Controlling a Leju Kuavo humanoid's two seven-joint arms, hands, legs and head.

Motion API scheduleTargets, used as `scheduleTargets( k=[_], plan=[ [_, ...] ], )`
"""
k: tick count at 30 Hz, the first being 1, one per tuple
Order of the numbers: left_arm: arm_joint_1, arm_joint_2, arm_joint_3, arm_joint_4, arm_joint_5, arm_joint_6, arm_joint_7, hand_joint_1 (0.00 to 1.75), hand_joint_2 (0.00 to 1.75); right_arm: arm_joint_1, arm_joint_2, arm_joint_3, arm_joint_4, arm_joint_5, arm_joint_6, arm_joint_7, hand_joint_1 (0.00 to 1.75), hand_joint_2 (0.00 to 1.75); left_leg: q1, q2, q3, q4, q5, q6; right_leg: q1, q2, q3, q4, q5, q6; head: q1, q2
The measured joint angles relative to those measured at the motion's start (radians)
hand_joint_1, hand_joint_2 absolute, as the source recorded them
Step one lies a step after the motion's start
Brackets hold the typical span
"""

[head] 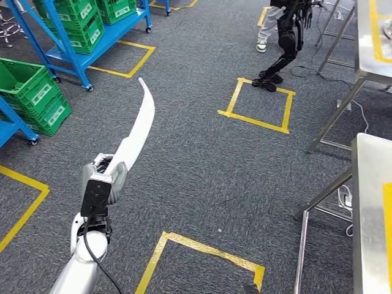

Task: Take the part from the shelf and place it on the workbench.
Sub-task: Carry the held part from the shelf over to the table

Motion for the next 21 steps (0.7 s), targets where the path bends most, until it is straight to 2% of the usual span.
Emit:
scheduleTargets(
  k=[2, 3, 4, 6, 7, 8, 10, 12, 13, 14, 15, 16, 17, 18, 20, 21],
  plan=[
    [0.000, -0.001, 0.000, 0.000, 0.000, 0.000, 0.000, 1.69, 1.75, 0.007, 0.000, 0.000, 0.000, 0.000, 0.000, 0.001, 0.00, 1.75, -0.004, 0.016, 0.008, 0.001, -0.006, -0.006, 0.004, -0.039, 0.072, -0.140, 0.058, -0.004, 0.001, 0.000],
    [0.000, -0.001, 0.000, 0.000, 0.000, 0.000, 0.000, 1.69, 1.75, 0.010, 0.001, 0.000, 0.000, 0.000, 0.000, 0.001, 0.00, 1.75, -0.007, 0.023, 0.009, 0.002, -0.008, -0.010, 0.007, -0.056, 0.094, -0.188, 0.073, -0.010, 0.001, 0.000],
    [0.000, 0.000, 0.000, 0.000, 0.000, 0.000, 0.000, 1.69, 1.75, 0.012, 0.001, 0.000, 0.000, 0.000, 0.000, 0.001, 0.00, 1.75, -0.010, 0.031, 0.010, 0.003, -0.010, -0.013, 0.010, -0.066, 0.103, -0.211, 0.077, -0.015, -0.001, 0.000],
    [0.000, 0.000, 0.000, 0.000, 0.000, 0.000, 0.000, 1.69, 1.75, 0.014, 0.002, 0.000, 0.000, 0.000, 0.000, 0.001, 0.00, 1.75, -0.012, 0.052, 0.010, 0.002, -0.011, -0.021, 0.014, -0.050, 0.099, -0.216, 0.078, -0.029, -0.004, 0.000],
    [-0.001, -0.001, 0.000, 0.000, 0.000, 0.000, 0.000, 1.69, 1.75, 0.014, 0.002, 0.000, 0.000, 0.000, 0.000, 0.001, 0.00, 1.75, -0.010, 0.053, 0.011, 0.004, -0.015, -0.025, 0.013, -0.037, 0.098, -0.218, 0.080, -0.035, -0.006, 0.000],
    [-0.002, -0.002, 0.000, 0.000, -0.001, 0.000, 0.000, 1.69, 1.75, 0.014, 0.002, 0.000, 0.000, 0.000, 0.000, 0.001, 0.00, 1.75, -0.009, 0.042, 0.007, 0.017, -0.028, -0.030, 0.011, -0.026, 0.098, -0.220, 0.082, -0.041, -0.007, 0.000],
    [-0.003, -0.001, 0.000, 0.000, -0.001, 0.000, -0.001, 1.69, 1.75, 0.012, 0.002, 0.000, 0.000, 0.000, 0.000, 0.000, 0.00, 1.75, -0.007, -0.001, -0.032, 0.103, -0.079, -0.036, 0.006, -0.004, 0.100, -0.223, 0.086, -0.050, -0.012, 0.000],
    [-0.001, 0.001, 0.000, 0.000, -0.001, 0.001, -0.001, 1.69, 1.75, 0.011, 0.002, 0.000, 0.000, 0.000, 0.000, 0.000, 0.00, 1.75, -0.007, -0.028, -0.104, 0.243, -0.135, -0.037, 0.005, 0.019, 0.099, -0.223, 0.087, -0.054, -0.016, 0.000],
    [0.000, 0.002, 0.000, 0.000, -0.001, 0.001, -0.001, 1.69, 1.75, 0.012, 0.002, 0.000, 0.000, 0.000, 0.000, 0.000, 0.00, 1.75, -0.007, -0.032, -0.131, 0.289, -0.143, -0.036, 0.004, 0.031, 0.099, -0.223, 0.087, -0.055, -0.017, 0.000],
    [0.001, 0.003, 0.000, 0.000, -0.002, 0.001, -0.001, 1.69, 1.75, 0.012, 0.002, 0.000, 0.000, 0.000, 0.000, 0.000, 0.00, 1.75, -0.007, -0.034, -0.141, 0.299, -0.130, -0.036, 0.004, 0.044, 0.100, -0.223, 0.087, -0.055, -0.016, 0.000],
    [0.001, 0.003, 0.000, 0.000, -0.002, 0.001, -0.001, 1.69, 1.75, 0.012, 0.002, 0.000, 0.000, 0.000, 0.000, 0.001, 0.00, 1.75, -0.006, -0.037, -0.130, 0.267, -0.099, -0.035, 0.002, 0.057, 0.101, -0.222, 0.087, -0.054, -0.016, 0.000],
    [0.000, 0.003, 0.000, 0.000, -0.002, 0.001, -0.001, 1.69, 1.75, 0.011, 0.002, 0.000, 0.000, 0.000, 0.000, 0.001, 0.00, 1.75, -0.003, -0.045, -0.105, 0.208, -0.058, -0.036, 0.000, 0.069, 0.102, -0.222, 0.087, -0.052, -0.016, 0.000],
    [0.000, 0.003, 0.000, 0.000, -0.002, 0.001, -0.001, 1.69, 1.75, 0.011, 0.002, 0.000, 0.000, 0.000, 0.000, 0.001, 0.00, 1.75, 0.001, -0.066, -0.073, 0.138, -0.023, -0.039, 0.000, 0.081, 0.102, -0.220, 0.086, -0.047, -0.016, 0.000],
    [-0.001, 0.003, 0.000, 0.000, -0.002, 0.001, -0.001, 1.69, 1.75, 0.010, 0.003, 0.000, 0.000, 0.000, 0.000, 0.001, 0.00, 1.75, 0.006, -0.087, -0.045, 0.076, -0.002, -0.040, 0.000, 0.092, 0.098, -0.216, 0.085, -0.042, -0.017, 0.000],
    [-0.001, 0.003, 0.000, 0.000, -0.003, 0.001, -0.001, 1.69, 1.75, 0.010, 0.002, 0.001, 0.000, 0.000, 0.000, 0.001, 0.00, 1.75, 0.010, -0.115, -0.020, 0.016, 0.004, -0.037, -0.001, 0.112, 0.088, -0.214, 0.087, -0.029, -0.018, 0.000],
    [-0.001, 0.002, 0.000, 0.000, -0.003, 0.002, -0.001, 1.69, 1.75, 0.010, 0.002, 0.001, 0.000, 0.001, -0.001, 0.001, 0.00, 1.75, 0.010, -0.108, -0.018, 0.010, 0.002, -0.031, -0.003, 0.121, 0.082, -0.216, 0.090, -0.024, -0.018, 0.000]
  ],
)
